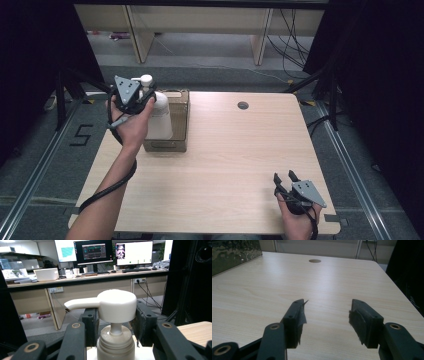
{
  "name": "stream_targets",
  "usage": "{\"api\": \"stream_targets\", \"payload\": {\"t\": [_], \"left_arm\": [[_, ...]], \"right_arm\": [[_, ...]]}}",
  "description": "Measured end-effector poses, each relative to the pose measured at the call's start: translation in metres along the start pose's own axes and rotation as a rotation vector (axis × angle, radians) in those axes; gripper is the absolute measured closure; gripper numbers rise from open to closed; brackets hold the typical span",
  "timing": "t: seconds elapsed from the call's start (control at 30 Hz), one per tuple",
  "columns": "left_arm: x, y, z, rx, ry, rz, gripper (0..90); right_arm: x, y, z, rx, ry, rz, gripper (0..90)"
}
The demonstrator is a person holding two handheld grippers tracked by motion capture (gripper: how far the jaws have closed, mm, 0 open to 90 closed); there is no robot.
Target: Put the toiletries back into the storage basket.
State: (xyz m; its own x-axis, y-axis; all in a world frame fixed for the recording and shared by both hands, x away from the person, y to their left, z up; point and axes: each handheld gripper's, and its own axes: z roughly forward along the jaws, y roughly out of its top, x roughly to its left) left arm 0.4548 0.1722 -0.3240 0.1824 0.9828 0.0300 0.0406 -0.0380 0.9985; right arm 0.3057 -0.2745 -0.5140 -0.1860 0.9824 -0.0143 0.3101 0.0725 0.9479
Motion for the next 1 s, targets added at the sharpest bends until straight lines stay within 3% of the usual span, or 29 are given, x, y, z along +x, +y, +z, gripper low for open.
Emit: {"api": "stream_targets", "payload": {"t": [0.03, 0.23, 0.7, 1.0], "left_arm": [[0.0, 0.0, 0.0, 0.002, 0.0, 0.0, 59.4], [0.0, -0.004, -0.001, 0.01, 0.001, -0.003, 59.3], [0.0, -0.013, -0.002, 0.023, -0.001, -0.008, 59.3], [0.001, -0.02, -0.003, 0.037, 0.0, -0.009, 59.3]], "right_arm": [[-0.001, 0.0, 0.0, -0.004, -0.009, -0.019, 46.0], [0.0, 0.0, 0.0, 0.002, 0.0, 0.002, 46.0], [0.0, 0.0, 0.0, -0.001, -0.007, -0.012, 45.9], [0.003, 0.0, -0.001, 0.01, 0.001, 0.035, 45.9]]}}
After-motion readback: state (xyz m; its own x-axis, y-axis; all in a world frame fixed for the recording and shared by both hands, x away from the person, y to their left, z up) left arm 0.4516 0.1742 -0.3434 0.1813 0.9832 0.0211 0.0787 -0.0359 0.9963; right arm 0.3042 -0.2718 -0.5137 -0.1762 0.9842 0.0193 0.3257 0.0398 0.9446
